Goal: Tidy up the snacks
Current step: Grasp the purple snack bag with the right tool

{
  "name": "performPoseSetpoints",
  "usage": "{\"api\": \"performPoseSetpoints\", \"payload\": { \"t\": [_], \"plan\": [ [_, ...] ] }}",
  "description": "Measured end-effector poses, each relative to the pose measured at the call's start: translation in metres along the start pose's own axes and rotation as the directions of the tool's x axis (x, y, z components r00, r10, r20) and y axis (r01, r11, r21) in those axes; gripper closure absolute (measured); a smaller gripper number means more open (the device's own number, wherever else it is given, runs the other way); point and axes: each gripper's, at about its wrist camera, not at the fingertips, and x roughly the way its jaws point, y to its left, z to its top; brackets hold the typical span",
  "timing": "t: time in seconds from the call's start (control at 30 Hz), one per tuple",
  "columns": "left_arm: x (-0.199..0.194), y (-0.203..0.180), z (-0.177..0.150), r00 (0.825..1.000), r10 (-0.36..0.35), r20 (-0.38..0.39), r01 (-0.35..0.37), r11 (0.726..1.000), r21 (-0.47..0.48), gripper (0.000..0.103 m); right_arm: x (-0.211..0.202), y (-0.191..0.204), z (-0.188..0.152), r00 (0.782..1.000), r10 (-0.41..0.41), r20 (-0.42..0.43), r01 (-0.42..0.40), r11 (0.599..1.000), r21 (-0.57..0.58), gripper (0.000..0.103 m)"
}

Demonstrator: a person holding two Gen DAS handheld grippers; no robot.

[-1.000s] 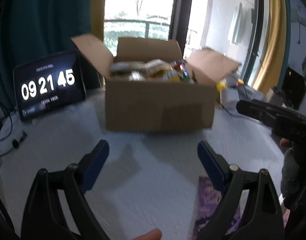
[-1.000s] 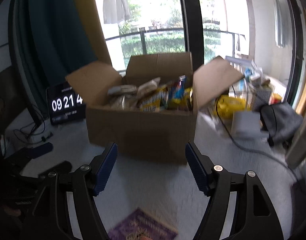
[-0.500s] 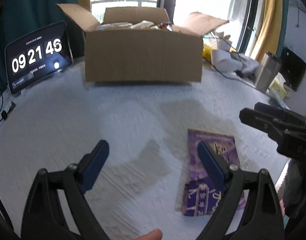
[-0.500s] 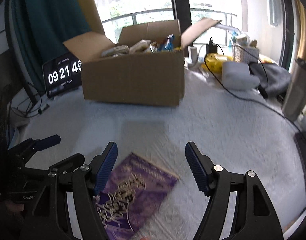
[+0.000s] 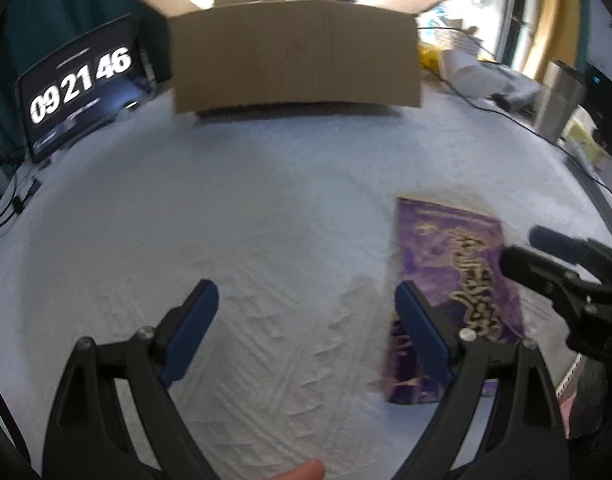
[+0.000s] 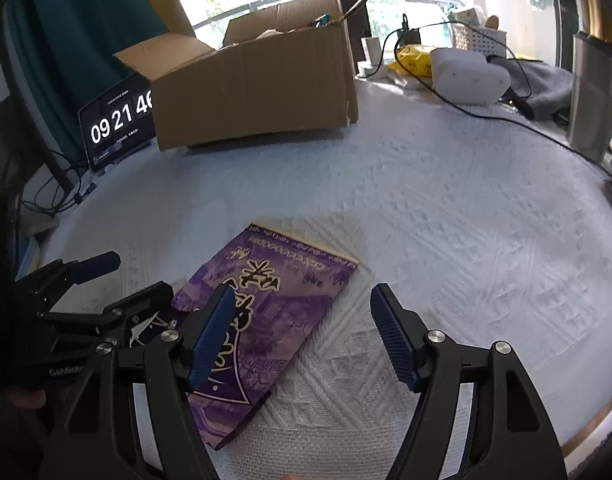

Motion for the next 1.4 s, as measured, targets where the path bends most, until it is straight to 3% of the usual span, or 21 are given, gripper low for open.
{"api": "performPoseSetpoints", "payload": {
  "t": [0.17, 0.37, 0.73, 0.9, 1.07, 1.13, 1.4],
  "plan": [
    [0.011, 0.013, -0.003, 0.998, 0.041, -0.038, -0.041, 0.999, -0.01, 0.012, 0.009, 0.002, -0.003, 0.999, 0.028, -0.017, -0.028, 1.0, 0.01, 0.03],
    [0.013, 0.007, -0.005, 0.999, 0.007, -0.041, -0.006, 1.0, 0.03, 0.012, 0.016, 0.01, -0.003, 0.999, 0.039, -0.017, -0.039, 0.999, 0.008, 0.03],
    [0.012, -0.005, -0.006, 0.999, -0.033, -0.033, 0.036, 0.995, 0.09, 0.012, 0.021, 0.017, 0.001, 0.991, 0.132, -0.023, -0.13, 0.989, 0.074, 0.03],
    [0.012, -0.006, -0.007, 0.999, -0.036, -0.032, 0.039, 0.995, 0.091, 0.012, 0.026, 0.022, 0.003, 0.988, 0.152, -0.032, -0.149, 0.986, 0.075, 0.044],
    [0.012, -0.006, -0.007, 0.999, -0.036, -0.032, 0.039, 0.995, 0.091, 0.012, 0.029, 0.026, 0.004, 0.988, 0.151, -0.039, -0.148, 0.987, 0.068, 0.07],
    [0.012, -0.006, -0.007, 0.999, -0.04, -0.032, 0.042, 0.995, 0.089, 0.012, 0.027, 0.029, 0.004, 0.988, 0.153, -0.031, -0.151, 0.987, 0.051, 0.076],
    [0.008, 0.002, -0.006, 0.995, -0.097, -0.027, 0.098, 0.994, 0.049, 0.012, 0.019, 0.037, 0.014, 0.991, 0.137, -0.002, -0.137, 0.99, -0.009, 0.08]
  ]
}}
